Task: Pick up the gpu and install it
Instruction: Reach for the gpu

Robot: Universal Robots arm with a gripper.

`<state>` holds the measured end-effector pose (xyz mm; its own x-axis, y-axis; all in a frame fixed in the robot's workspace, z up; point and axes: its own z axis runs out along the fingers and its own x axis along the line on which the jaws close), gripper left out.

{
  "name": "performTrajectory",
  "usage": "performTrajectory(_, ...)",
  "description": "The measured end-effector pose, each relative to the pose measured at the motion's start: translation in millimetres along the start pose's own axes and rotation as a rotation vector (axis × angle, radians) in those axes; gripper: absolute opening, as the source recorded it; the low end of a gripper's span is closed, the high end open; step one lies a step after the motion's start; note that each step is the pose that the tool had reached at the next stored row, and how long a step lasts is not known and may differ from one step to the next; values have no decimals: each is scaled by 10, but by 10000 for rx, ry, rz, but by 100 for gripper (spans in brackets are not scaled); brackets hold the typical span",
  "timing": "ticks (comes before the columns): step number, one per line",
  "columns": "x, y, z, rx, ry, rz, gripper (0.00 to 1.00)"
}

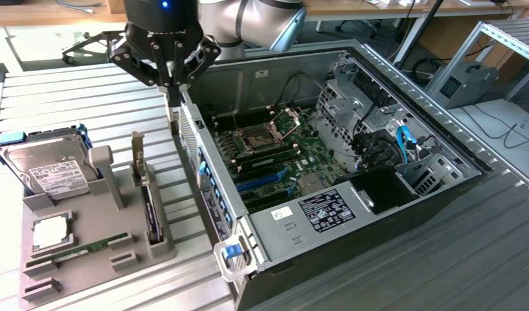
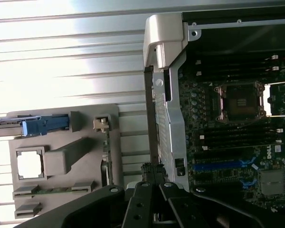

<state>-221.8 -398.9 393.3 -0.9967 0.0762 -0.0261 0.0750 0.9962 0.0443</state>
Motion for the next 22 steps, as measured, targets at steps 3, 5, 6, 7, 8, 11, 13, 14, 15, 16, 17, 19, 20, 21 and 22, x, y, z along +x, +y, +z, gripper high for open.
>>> performTrajectory(3, 20, -2, -1, 0, 0, 0, 11)
performTrajectory(5, 34, -3, -1, 0, -1, 0, 11)
performTrajectory(6, 39, -3, -1, 0, -1, 0, 11)
performTrajectory(7, 45, -4, -1, 0, 0, 0, 11)
performTrajectory(8, 51, -4, -2, 0, 0, 0, 11)
performTrajectory(11, 67, -5, -2, 0, -1, 0, 11)
performTrajectory(13, 77, -6, -2, 0, 0, -1, 11)
performTrajectory(14, 82, -6, -2, 0, 0, 0, 11)
performTrajectory(15, 89, -7, -3, 0, 0, -1, 11)
performTrajectory(16, 92, -7, -3, 0, 0, 0, 11)
performTrajectory(17, 96, -7, -3, 0, 0, 0, 11)
performTrajectory(19, 103, -8, -3, 0, 0, 0, 11)
performTrajectory(20, 106, -8, -3, 0, 0, 0, 11)
performTrajectory(21, 110, -8, -3, 0, 0, 0, 11)
performTrajectory(22, 114, -9, -3, 0, 0, 0, 11)
